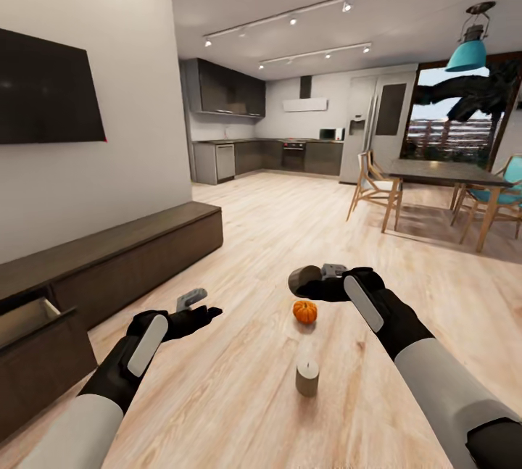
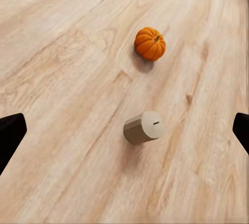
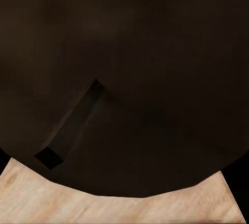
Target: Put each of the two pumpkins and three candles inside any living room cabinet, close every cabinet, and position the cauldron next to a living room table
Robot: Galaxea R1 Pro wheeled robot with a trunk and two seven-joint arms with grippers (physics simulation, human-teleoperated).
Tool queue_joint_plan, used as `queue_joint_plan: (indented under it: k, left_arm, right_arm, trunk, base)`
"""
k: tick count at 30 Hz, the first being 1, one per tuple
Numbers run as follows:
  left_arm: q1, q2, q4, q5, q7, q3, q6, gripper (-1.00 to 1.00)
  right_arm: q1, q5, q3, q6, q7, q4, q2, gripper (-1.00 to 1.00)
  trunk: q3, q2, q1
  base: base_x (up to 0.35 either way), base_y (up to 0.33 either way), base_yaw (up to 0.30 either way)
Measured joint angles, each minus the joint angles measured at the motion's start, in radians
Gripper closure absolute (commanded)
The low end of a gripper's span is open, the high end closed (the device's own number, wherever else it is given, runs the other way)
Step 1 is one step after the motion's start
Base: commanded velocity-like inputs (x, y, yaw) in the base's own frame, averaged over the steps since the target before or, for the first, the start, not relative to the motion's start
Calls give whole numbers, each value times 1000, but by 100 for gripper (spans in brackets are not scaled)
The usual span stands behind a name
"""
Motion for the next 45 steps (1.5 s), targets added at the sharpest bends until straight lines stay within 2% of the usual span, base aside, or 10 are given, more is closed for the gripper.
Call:
queue_joint_plan:
  k: [9, 10, 11, 14, 20, 27, 29, 33, 36, 45]
  left_arm:
    - [0, -2, 0, -7, 3, -17, -6, -100]
    - [1, -3, 0, -21, 7, -98, -9, -100]
    - [1, -3, 0, -29, 10, -146, -10, -100]
    - [1, -4, 0, -36, 12, -174, -12, -100]
    - [0, -5, 1, -64, 13, -185, -19, -100]
    - [0, -6, 39, -78, 13, -190, -98, -100]
    - [0, -8, 44, -115, 14, -209, -106, -100]
    - [0, -37, 60, -182, 14, -214, -109, -100]
    - [0, -48, 93, -217, 13, -214, -148, -100]
    - [0, -54, 112, -230, 14, -214, -188, -100]
  right_arm:
    - [0, 0, 1, -1, 0, 0, 0, 100]
    - [0, 0, 2, -1, 0, 0, 0, 100]
    - [0, 0, 2, -1, 0, 0, 0, 100]
    - [0, 0, 2, -1, 0, 0, 0, 100]
    - [0, 0, 2, -2, 0, 0, 0, 100]
    - [0, 0, 3, -2, -1, 0, 0, 100]
    - [0, 1, 3, -1, -3, 0, 0, 100]
    - [0, 2, 4, -2, -3, 0, 0, 100]
    - [0, 1, 4, -2, -2, 2, 1, 100]
    - [0, 7, 7, -2, -1, 15, 8, 100]
  trunk:
    - [0, 0, 0]
    - [0, 0, 0]
    - [0, 0, 0]
    - [0, 0, 0]
    - [0, 0, 0]
    - [0, 0, 0]
    - [0, 0, 0]
    - [0, 0, 0]
    - [0, 0, 0]
    - [0, 0, 0]
  base:
    - [0, 0, -300]
    - [0, 0, -300]
    - [0, 0, -300]
    - [0, 0, -300]
    - [0, 0, -300]
    - [0, 0, -300]
    - [0, 0, -300]
    - [0, 0, -300]
    - [0, 0, -300]
    - [0, 0, -300]
